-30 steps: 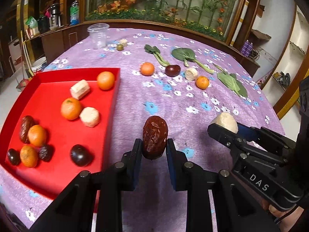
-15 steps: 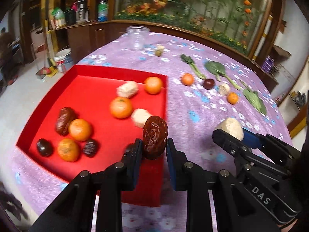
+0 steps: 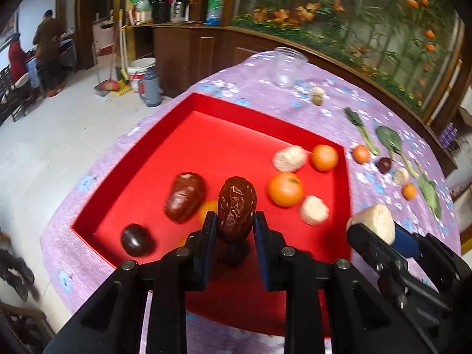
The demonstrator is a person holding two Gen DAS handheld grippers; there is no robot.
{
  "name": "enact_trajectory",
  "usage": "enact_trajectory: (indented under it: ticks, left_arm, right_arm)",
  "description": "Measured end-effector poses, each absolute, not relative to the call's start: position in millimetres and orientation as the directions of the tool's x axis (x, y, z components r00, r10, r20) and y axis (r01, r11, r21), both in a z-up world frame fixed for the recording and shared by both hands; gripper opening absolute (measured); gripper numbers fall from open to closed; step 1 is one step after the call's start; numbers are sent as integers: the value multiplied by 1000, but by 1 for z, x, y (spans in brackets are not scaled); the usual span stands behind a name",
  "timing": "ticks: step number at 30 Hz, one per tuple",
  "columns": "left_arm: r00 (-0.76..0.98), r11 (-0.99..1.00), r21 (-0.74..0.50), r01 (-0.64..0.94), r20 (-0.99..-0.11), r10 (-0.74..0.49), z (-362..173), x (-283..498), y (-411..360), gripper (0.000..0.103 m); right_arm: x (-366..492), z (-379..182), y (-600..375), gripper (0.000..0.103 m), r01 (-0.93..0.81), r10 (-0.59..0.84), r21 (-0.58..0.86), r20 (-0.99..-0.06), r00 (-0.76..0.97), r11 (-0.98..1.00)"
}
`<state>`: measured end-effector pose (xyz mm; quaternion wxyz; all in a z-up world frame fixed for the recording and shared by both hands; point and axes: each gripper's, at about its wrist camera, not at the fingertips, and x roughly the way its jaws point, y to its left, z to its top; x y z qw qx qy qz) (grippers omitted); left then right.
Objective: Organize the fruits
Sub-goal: 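Carry the red date with the left tool while the right tool carries the rice cake over the tray, then open the left tool to drop the date while the right tool drops the rice cake into the tray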
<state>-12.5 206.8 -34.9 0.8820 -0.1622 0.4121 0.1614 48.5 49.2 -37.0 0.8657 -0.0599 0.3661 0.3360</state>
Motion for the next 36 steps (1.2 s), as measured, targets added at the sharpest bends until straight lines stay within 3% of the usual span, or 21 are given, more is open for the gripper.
enact_trajectory:
  ticks: [21, 23, 25, 26, 27, 28, 29, 36]
  left_arm:
    - [575, 872, -116, -475, -791, 208, -41, 3, 241, 24]
    - [564, 866, -106, -488, -796, 221, -43, 5, 244, 36]
    - [552, 848, -105, -520, -799, 240, -44, 4, 251, 63]
    - [553, 840, -113, -531, -797, 242, -44, 3, 253, 71]
    - [555, 834, -122, -538, -796, 241, -44, 2, 256, 73]
    - [553, 829, -128, -544, -798, 240, -44, 1, 257, 76]
    - [553, 828, -130, -545, -798, 239, -44, 1, 256, 76]
    - [599, 851, -91, -517, -749, 283, -22, 3, 232, 77]
  right_arm:
    - [57, -47, 103, 39, -672, 538, 103, -691, 482, 734]
    - [59, -48, 106, 39, -672, 528, 90, -699, 483, 735]
    - [61, -48, 107, 40, -668, 524, 88, -699, 487, 739]
    - [62, -48, 106, 45, -667, 524, 90, -699, 487, 740]
    - [63, -49, 106, 51, -664, 521, 88, -700, 489, 742]
    - [63, -49, 106, 65, -665, 519, 84, -701, 489, 742]
    - [63, -49, 106, 70, -668, 519, 80, -699, 491, 740]
    - [58, -32, 82, 69, -668, 558, 94, -642, 526, 738]
